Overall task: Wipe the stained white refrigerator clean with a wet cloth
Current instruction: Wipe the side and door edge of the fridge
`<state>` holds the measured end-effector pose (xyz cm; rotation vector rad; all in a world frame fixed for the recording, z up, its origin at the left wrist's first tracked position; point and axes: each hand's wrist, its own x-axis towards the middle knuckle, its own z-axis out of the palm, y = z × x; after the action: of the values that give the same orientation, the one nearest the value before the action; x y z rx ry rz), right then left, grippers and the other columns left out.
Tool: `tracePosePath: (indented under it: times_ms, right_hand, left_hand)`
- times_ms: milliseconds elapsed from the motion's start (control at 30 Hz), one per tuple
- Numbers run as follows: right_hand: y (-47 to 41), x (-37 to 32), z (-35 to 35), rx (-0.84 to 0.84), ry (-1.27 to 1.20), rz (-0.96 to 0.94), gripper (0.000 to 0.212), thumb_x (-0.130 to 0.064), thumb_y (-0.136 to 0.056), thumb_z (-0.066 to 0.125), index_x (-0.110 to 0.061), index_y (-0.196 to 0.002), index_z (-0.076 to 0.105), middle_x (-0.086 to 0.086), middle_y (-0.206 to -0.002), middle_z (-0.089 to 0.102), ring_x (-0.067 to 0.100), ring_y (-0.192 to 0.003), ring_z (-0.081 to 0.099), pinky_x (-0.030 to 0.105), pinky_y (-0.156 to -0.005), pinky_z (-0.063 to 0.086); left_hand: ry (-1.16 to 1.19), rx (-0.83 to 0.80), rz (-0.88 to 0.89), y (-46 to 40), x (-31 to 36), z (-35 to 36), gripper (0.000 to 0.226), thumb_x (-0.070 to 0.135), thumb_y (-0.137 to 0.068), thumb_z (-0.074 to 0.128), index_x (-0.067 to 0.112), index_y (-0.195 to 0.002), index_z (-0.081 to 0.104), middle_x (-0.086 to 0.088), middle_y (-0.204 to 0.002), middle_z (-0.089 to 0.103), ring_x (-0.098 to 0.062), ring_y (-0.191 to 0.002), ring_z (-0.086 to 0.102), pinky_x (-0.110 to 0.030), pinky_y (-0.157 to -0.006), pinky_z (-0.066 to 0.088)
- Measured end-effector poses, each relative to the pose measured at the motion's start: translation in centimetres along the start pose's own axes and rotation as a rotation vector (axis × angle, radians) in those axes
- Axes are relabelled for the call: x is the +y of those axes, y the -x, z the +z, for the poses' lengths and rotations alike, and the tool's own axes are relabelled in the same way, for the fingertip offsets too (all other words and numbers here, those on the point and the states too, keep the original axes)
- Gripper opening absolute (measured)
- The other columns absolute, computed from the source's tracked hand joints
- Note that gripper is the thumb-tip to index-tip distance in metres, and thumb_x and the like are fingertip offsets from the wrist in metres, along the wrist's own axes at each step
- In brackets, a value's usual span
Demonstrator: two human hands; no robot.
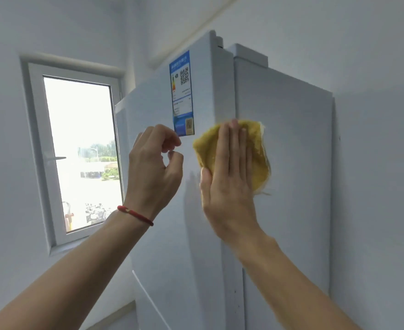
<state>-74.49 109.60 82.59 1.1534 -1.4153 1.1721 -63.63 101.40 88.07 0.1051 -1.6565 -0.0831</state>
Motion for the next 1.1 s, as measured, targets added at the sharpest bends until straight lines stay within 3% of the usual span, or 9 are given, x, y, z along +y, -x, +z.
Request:
tracePosePath:
  times_ms: [267, 400, 500, 567, 667, 800, 967, 1033, 1100]
  right_hand:
    - [27.2, 1.7, 1.0, -0.210, 0.156, 0.139, 0.076, -0.028, -0.106, 0.045, 0.007, -0.161, 0.006, 0.027, -0.169, 0.009, 0.050, -0.153, 0.019, 0.067, -0.109, 0.040]
    - [22.0, 1.1, 0.5, -0.221, 0.117, 0.106, 0.077, -0.026, -0.108, 0.046, 0.002, -0.162, -0.001, 0.027, -0.170, 0.005, 0.047, -0.156, 0.009, 0.068, -0.117, 0.031]
    - [12.3, -0.1, 0.8, -0.098, -0.004, 0.136, 0.068, -0.028, -0.111, 0.039, 0.004, -0.161, 0.005, 0.026, -0.170, 0.007, 0.043, -0.158, 0.004, 0.062, -0.126, 0.016]
    - [7.5, -0.3, 0.7, -0.026, -0.020, 0.150, 0.067, -0.020, -0.108, 0.045, 0.009, -0.158, 0.013, 0.029, -0.168, 0.012, 0.045, -0.158, 0.007, 0.061, -0.126, 0.014]
    - [8.8, 0.4, 0.9, -0.015, -0.032, 0.170, 0.068, -0.012, -0.105, 0.051, 0.014, -0.156, 0.015, 0.032, -0.167, 0.012, 0.046, -0.157, 0.007, 0.060, -0.127, 0.012]
    - [22.7, 0.3, 1.6, -0.094, -0.016, 0.265, 0.072, -0.016, -0.107, 0.048, 0.006, -0.160, 0.004, 0.019, -0.171, -0.002, 0.042, -0.158, 0.005, 0.057, -0.128, 0.014]
    - [42.0, 0.2, 1.6, -0.289, 0.055, 0.531, 0.083, -0.031, -0.107, 0.046, -0.002, -0.163, -0.008, 0.015, -0.173, -0.006, 0.038, -0.157, 0.016, 0.040, -0.125, 0.027]
    - [44.6, -0.1, 1.4, -0.342, 0.015, 0.645, 0.080, -0.038, -0.110, 0.038, -0.010, -0.163, -0.015, 0.006, -0.173, -0.016, 0.027, -0.160, 0.002, 0.033, -0.126, 0.020]
    - [43.4, -1.0, 0.9, -0.435, -0.018, 0.745, 0.074, -0.037, -0.111, 0.031, -0.025, -0.159, -0.024, -0.014, -0.167, -0.030, 0.010, -0.158, -0.015, 0.038, -0.129, 0.010]
  left_hand:
    - [0.042, -0.179, -0.018, 7.5, -1.0, -0.1, 0.018, 0.000, -0.074, 0.052, 0.010, -0.088, 0.058, 0.001, -0.082, 0.057, -0.019, -0.076, 0.052, -0.022, -0.067, 0.042]
    - [0.038, -0.253, -0.038, 9.1, -2.5, -0.8, 0.021, -0.003, -0.074, 0.054, 0.009, -0.090, 0.059, 0.000, -0.084, 0.058, -0.017, -0.075, 0.051, -0.021, -0.066, 0.043]
    - [0.033, -0.258, -0.083, 9.9, -3.6, -1.4, 0.020, -0.004, -0.075, 0.055, 0.009, -0.090, 0.059, -0.001, -0.084, 0.059, -0.017, -0.074, 0.052, -0.019, -0.066, 0.044]
    - [0.033, -0.270, -0.105, 10.6, -4.1, -1.8, 0.020, -0.005, -0.076, 0.056, 0.009, -0.090, 0.059, -0.002, -0.085, 0.059, -0.017, -0.075, 0.053, -0.020, -0.066, 0.046]
    - [0.033, -0.363, -0.122, 12.8, -5.1, -2.0, 0.023, -0.005, -0.078, 0.059, 0.012, -0.093, 0.060, 0.002, -0.088, 0.058, -0.015, -0.078, 0.053, -0.024, -0.069, 0.049]
    - [0.078, -0.528, -0.109, 16.8, -5.5, -2.2, 0.031, -0.008, -0.077, 0.060, 0.015, -0.098, 0.062, 0.005, -0.093, 0.059, -0.013, -0.084, 0.055, -0.028, -0.071, 0.050]
    - [0.146, -0.653, -0.093, 21.3, -4.8, -2.2, 0.035, -0.013, -0.074, 0.060, 0.014, -0.097, 0.063, 0.005, -0.091, 0.059, -0.015, -0.084, 0.055, -0.027, -0.074, 0.048]
    - [0.167, -0.712, -0.088, 22.6, -4.9, -2.4, 0.037, -0.012, -0.074, 0.060, 0.015, -0.098, 0.063, 0.007, -0.092, 0.057, -0.013, -0.086, 0.055, -0.025, -0.073, 0.047]
    - [0.176, -0.743, -0.105, 23.3, -5.1, -2.8, 0.037, -0.012, -0.075, 0.061, 0.016, -0.098, 0.063, 0.008, -0.093, 0.057, -0.011, -0.087, 0.055, -0.020, -0.073, 0.046]
